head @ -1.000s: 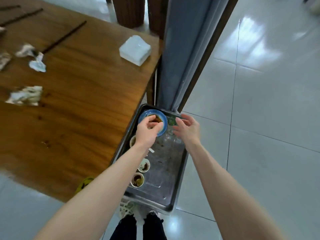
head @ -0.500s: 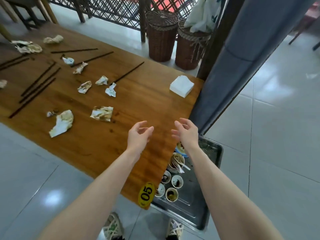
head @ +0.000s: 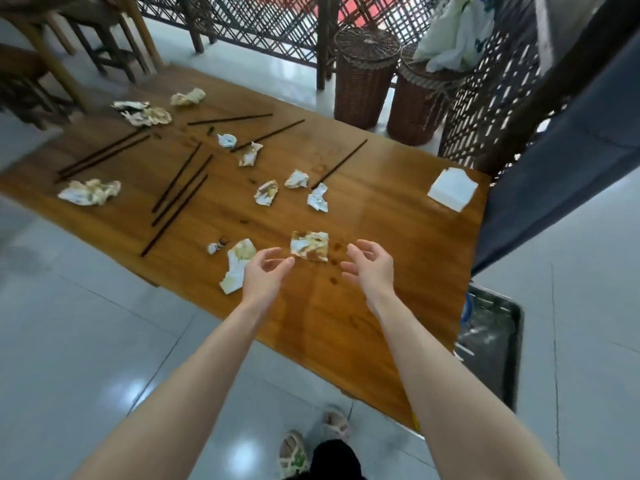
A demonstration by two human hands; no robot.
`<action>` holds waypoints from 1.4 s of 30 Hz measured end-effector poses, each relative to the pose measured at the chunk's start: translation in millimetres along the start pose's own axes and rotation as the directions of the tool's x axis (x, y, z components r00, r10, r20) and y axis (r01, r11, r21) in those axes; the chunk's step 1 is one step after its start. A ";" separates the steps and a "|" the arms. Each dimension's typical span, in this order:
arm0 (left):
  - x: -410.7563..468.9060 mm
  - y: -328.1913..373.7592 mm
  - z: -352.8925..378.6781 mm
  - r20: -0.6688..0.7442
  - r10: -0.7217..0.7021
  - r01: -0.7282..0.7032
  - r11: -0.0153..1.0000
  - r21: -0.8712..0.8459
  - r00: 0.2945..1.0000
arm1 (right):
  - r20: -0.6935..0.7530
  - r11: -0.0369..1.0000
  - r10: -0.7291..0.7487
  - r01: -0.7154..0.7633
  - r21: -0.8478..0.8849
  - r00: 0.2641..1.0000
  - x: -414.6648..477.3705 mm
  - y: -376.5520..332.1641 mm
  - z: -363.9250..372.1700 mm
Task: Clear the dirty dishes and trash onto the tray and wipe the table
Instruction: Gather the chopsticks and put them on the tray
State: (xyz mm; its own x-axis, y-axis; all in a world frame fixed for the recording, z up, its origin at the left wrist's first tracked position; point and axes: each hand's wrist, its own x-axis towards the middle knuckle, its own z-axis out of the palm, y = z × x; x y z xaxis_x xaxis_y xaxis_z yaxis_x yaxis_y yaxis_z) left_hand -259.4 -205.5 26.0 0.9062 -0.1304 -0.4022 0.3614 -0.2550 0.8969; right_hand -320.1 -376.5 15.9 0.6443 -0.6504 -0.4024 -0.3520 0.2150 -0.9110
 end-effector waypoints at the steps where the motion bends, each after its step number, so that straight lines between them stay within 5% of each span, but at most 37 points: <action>1: 6.8 2.4 -9.7 -0.018 -0.007 0.007 1.000 -0.001 1.000 | 0.008 1.000 0.001 -0.001 0.000 1.000 1.1 -3.9 13.3; 13: 117.5 25.9 -108.2 -0.111 -0.026 0.031 0.999 0.038 0.993 | 0.131 0.998 0.058 -0.055 -0.029 0.990 55.8 -24.2 172.9; 25: 204.9 17.4 -185.4 -0.129 -0.143 0.156 0.983 0.095 0.981 | 0.141 0.988 0.153 -0.148 -0.044 0.978 74.9 -27.0 257.5; 42: 316.5 -6.8 -247.7 0.216 -0.111 -0.027 0.835 0.550 0.970 | -0.238 0.974 0.227 -0.220 0.054 0.945 63.1 -11.6 392.9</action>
State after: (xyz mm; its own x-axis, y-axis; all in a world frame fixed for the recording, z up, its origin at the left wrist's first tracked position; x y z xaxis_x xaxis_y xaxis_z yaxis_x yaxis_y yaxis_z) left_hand 79.4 -7.8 -61.8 0.7916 -0.3048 -0.5296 0.1568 -0.7364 0.6582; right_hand -8.6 -133.8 -34.5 0.3674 -0.7387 -0.5651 -0.4480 0.3919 -0.8036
